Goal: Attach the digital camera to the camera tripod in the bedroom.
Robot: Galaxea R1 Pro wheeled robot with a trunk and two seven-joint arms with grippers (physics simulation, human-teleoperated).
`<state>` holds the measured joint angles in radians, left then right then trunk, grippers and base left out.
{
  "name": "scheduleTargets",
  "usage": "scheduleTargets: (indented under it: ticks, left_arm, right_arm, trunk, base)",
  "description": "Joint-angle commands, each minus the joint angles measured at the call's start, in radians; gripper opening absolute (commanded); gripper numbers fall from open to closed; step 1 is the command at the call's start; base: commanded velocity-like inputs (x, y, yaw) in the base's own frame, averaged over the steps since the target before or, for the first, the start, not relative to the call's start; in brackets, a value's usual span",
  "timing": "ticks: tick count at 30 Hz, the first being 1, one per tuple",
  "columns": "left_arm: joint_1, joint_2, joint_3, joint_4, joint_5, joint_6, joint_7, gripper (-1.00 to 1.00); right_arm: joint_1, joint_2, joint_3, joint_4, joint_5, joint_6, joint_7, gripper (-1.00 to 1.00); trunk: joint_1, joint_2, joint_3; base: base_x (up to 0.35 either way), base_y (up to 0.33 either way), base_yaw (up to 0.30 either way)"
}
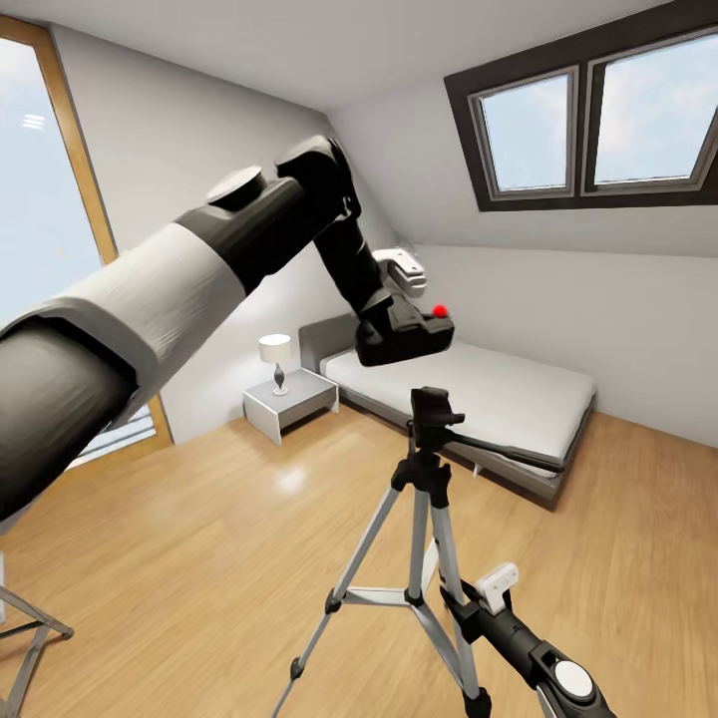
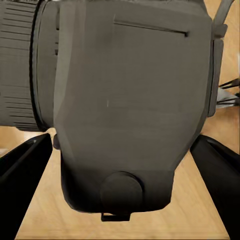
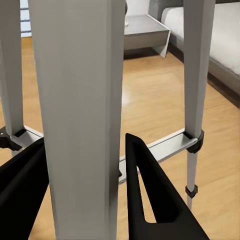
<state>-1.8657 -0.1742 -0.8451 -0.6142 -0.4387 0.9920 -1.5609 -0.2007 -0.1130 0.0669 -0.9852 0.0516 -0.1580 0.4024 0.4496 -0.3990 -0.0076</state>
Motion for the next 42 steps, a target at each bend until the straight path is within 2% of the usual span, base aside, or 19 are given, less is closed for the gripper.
scheduleTargets:
  ticks: [1, 4, 7, 19, 34, 42]
  left_arm:
    - [0.0, 0.0, -0.02, 0.002, -0.011, 0.011, -0.01, -1.0]
    - [0.005, 0.0, -0.059, 0.003, -0.011, 0.01, -0.01, -1.0]
    - [0.011, 0.0, -0.069, -0.001, -0.01, 0.01, -0.01, -1.0]
    - [0.013, 0.0, -0.073, -0.063, -0.008, 0.011, -0.01, -1.0]
    - [0.013, 0.0, -0.077, -0.082, -0.009, 0.01, -0.01, -1.0]
    - [0.013, 0.0, -0.084, -0.263, -0.012, 0.018, -0.01, -1.0]
  right_arm:
    - [0.0, -0.001, 0.001, 0.0, 0.005, -0.005, 0.001, -1.0]
    - [0.0, 0.0, 0.002, 0.0, 0.005, -0.004, 0.001, -1.0]
    - [0.0, 0.0, 0.002, 0.0, 0.005, -0.004, 0.001, -1.0]
    - [0.0, 0.0, 0.002, 0.002, 0.005, -0.005, 0.001, -1.0]
    - [0.0, 0.0, 0.002, 0.008, 0.005, -0.005, 0.001, -1.0]
    - [0.0, 0.0, 0.002, 0.009, 0.005, -0.005, 0.001, -1.0]
  trunk:
    - [0.0, -0.001, -0.001]
    - [0.0, -0.001, -0.001]
    - [0.0, -0.001, -0.001]
    - [0.0, -0.001, -0.001]
    - [0.0, -0.001, -0.001]
    - [0.0, -0.001, -0.001]
  base:
    - [0.0, 0.0, 0.0]
    - [0.0, 0.0, 0.0]
    - [0.0, 0.0, 0.0]
    - [0.0, 0.0, 0.0]
    - [0.0, 0.0, 0.0]
    - [0.0, 0.0, 0.0]
